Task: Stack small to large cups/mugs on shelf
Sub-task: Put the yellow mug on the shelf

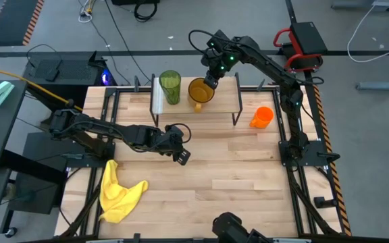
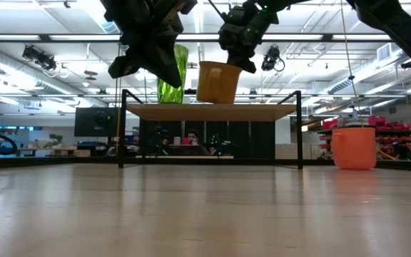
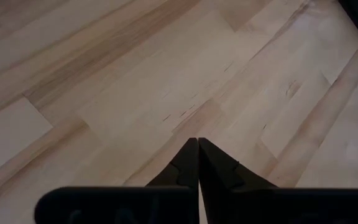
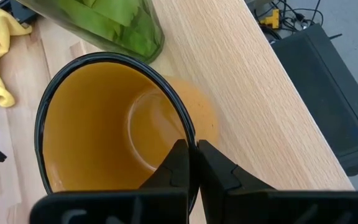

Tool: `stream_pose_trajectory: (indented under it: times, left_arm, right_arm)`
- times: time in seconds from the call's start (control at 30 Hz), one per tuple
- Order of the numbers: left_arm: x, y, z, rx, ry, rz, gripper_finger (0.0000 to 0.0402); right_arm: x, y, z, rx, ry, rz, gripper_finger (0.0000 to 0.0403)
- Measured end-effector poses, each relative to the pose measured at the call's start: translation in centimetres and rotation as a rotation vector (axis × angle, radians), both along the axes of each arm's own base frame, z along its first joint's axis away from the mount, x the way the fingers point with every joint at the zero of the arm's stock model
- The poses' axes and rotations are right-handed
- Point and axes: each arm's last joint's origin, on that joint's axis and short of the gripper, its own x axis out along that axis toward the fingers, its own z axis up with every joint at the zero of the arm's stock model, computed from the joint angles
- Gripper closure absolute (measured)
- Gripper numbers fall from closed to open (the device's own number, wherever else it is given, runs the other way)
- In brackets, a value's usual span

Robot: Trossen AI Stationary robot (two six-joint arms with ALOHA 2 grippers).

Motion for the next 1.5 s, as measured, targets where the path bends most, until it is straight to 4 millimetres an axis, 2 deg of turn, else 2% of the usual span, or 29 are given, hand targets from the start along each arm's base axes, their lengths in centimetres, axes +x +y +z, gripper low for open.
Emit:
stream_pose_trajectory:
  times: [0.3, 0.53, 0.7, 0.97, 1.3, 1.5]
  left_arm:
    - [0.0, 0.0, 0.0, -0.001, -0.003, -0.001, 0.0374]
    - [0.0, -0.1, 0.0, -0.001, -0.007, -0.002, 0.0389]
    - [0.0, -0.1, 0.0, 0.000, -0.007, -0.003, 0.0393]
    - [0.0, -0.1, 0.0, 0.000, -0.006, -0.004, 0.0372]
    - [0.0, -0.1, 0.0, 0.000, -0.006, -0.003, 0.0392]
    - [0.0, -0.1, 0.0, 0.000, -0.006, -0.003, 0.0383]
  right_arm:
    - [0.6, 0.2, -0.6, 0.004, 0.019, 0.009, 0.0387]
    - [0.9, 0.2, -0.7, -0.003, 0.015, 0.003, 0.0379]
    - [1.0, 0.2, -0.7, -0.008, 0.015, 0.003, 0.0361]
    - [1.0, 0.2, -0.7, -0.003, 0.013, 0.000, 0.0336]
    - [1.2, 0.0, -0.6, -0.036, 0.001, -0.031, 0.0308]
    - [1.4, -0.3, -0.5, -0.084, -0.006, -0.061, 0.0283]
